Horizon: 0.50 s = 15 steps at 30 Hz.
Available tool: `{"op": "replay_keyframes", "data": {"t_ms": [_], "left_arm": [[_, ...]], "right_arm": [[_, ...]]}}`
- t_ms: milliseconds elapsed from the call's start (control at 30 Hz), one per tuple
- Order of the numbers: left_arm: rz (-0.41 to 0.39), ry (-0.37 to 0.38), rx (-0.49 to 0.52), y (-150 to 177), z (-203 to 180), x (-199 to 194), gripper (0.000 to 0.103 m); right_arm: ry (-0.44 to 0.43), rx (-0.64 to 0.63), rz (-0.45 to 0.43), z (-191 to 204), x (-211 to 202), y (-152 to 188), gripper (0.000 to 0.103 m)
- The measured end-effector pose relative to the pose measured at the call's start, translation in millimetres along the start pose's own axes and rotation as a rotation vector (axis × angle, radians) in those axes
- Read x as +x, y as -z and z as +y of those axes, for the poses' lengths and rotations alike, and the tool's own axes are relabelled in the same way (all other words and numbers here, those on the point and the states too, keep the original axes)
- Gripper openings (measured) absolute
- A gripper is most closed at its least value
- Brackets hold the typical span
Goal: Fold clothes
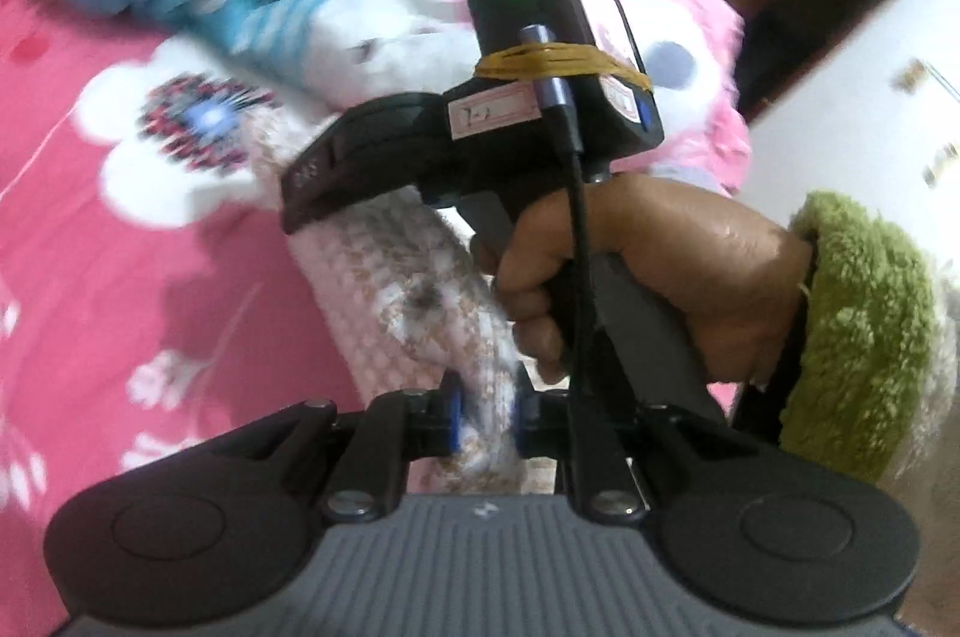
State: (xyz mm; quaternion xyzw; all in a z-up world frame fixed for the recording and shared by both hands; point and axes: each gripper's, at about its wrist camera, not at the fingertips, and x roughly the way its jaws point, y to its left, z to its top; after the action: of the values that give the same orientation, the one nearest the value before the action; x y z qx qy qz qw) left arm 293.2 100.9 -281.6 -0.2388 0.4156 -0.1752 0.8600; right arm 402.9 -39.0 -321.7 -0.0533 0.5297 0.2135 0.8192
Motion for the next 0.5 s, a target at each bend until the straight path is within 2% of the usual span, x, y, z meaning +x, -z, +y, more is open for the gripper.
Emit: {"op": "replay_keyframes", "data": {"t_ms": [167,367,500], "left_arm": [[0.015,0.061,0.126,2,-59,9,0.015],[0.047,0.156,0.241,13,-140,50,0.015],[0.09,0.191,0.313,26,-190,94,0.015]], "right_arm": [[-0.094,0.137,-0.18,-43,-67,20,0.017],[-0.226,0.304,-0.366,-141,-134,75,0.017],[-0.291,0.445,-0.452,-215,-154,118,0.017]]}}
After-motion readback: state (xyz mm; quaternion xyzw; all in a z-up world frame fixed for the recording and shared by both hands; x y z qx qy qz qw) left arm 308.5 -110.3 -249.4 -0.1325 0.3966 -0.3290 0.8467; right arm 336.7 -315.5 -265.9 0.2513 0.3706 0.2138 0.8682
